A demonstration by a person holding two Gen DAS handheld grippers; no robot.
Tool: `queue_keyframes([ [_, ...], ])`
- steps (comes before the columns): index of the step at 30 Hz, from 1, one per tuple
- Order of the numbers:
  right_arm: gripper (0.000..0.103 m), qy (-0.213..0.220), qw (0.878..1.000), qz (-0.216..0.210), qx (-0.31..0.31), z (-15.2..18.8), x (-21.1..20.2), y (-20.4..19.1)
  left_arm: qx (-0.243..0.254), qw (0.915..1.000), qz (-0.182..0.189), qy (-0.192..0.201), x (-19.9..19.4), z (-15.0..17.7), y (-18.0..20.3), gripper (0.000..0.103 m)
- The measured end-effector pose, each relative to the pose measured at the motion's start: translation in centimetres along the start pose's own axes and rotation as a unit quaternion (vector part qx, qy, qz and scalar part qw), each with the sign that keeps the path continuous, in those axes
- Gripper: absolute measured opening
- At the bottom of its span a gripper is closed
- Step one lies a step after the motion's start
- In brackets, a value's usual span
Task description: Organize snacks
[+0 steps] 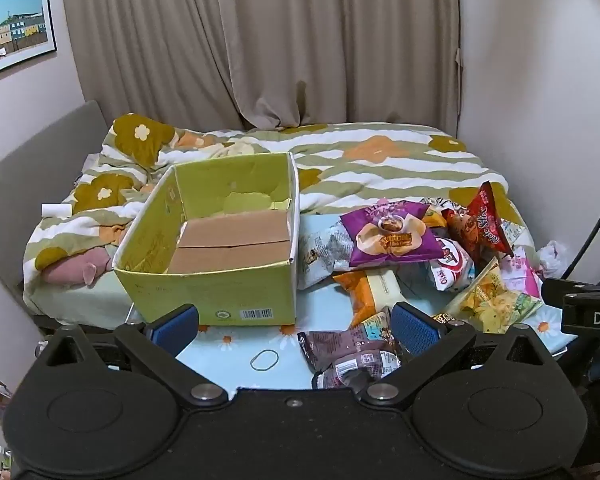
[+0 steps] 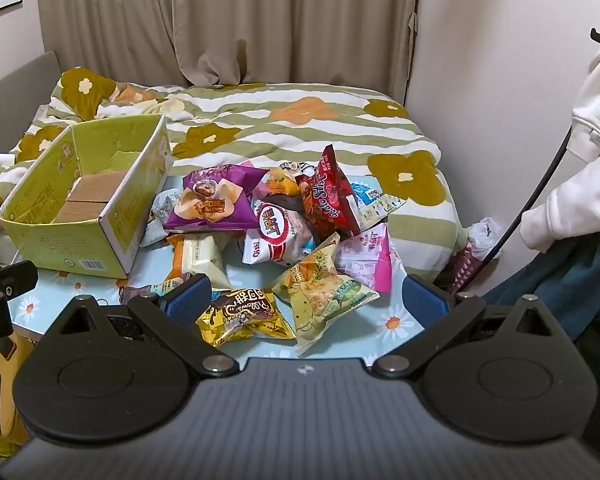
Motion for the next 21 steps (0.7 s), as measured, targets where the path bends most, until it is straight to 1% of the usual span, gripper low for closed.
queue_keyframes([
  [3,0.103,0.0,1.0,-0.001,0.0,-0.04,0.04,-0.02,-0.002,1.0,-0.001,-0.006,0.25,0.02,-0.04,0.103],
  [6,0.103,-0.001,1.0,0.0,-0.001,-0.08,0.09,-0.04,-0.003,1.0,-0.001,-0.009,0.11,-0.64,-0.38,0.103],
  [7,0.103,0.0,1.0,0.0,0.0,-0.08,0.11,-0.04,-0.001,1.0,-0.002,-0.002,0.02,-0.29,-0.11,0.103],
  [21,0.103,-0.002,1.0,0.002,-0.001,0.09,0.41,-0.03,-0.004,1.0,0.002,-0.003,0.43,-0.11,-0.14,0.103],
])
Point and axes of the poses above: each gripper's, at about its wrist camera, not at the fingertips, and x roughly the way its jaws point, y to its right, z to its underside, the point moved 6 cm from there along x, roughly the way its jaws point, and after that the axes turned 4 degrees about y, right-handed, at the moved point
